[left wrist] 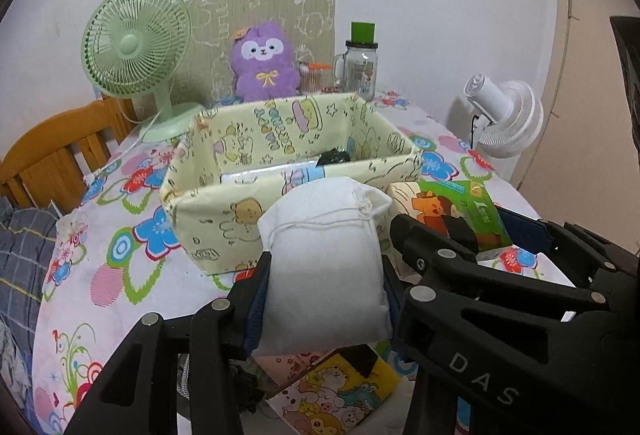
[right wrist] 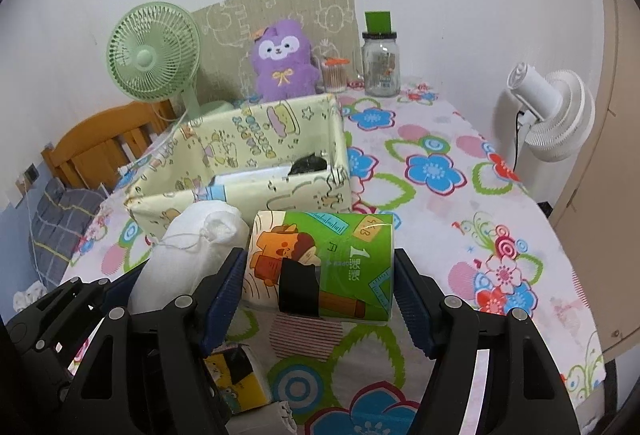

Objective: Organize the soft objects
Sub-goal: 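Lift both held items up toward the fabric box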

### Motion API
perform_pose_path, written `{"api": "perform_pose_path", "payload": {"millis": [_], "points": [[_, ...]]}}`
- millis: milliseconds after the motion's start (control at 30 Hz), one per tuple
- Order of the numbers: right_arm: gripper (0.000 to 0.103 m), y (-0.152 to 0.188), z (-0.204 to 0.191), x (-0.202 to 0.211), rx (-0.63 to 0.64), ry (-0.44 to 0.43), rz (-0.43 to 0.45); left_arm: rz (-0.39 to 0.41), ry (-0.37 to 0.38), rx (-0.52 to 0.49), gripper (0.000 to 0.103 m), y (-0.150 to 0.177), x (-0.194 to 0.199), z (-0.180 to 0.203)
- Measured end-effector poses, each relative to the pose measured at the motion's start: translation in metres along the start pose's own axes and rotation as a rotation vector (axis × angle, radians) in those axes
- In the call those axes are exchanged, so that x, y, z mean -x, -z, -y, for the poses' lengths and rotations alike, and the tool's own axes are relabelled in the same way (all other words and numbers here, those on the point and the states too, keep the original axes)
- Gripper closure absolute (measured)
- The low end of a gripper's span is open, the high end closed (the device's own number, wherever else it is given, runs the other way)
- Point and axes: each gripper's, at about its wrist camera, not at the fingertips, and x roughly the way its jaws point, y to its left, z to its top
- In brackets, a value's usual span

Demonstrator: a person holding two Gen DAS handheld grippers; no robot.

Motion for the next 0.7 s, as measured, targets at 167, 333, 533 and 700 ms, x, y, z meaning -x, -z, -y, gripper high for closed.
{"api": "perform_pose_path", "payload": {"millis": [167, 333, 533, 700], "points": [[0.029, -0.005, -0.003, 0.01, 0.002, -0.003, 0.016, 0.018, 0.003, -0.006, 0.052, -0.006, 0.011, 0.003], [0.029, -0.007, -0.003, 0.017, -0.003, -0.012, 0.025, 0.028, -0.002, -0.009, 0.052, -0.011, 0.019, 0.005], [0.029, -0.012, -0.006, 0.028, 0.003, -0.02, 0.045, 0.042, -0.011, -0.016, 0.052, -0.014, 0.029, 0.007], [0.029, -0.017, -0.007, 0.036, 0.004, -0.022, 0.066, 0.062, -0.017, -0.022, 0.052, -0.019, 0.039, 0.007]]}}
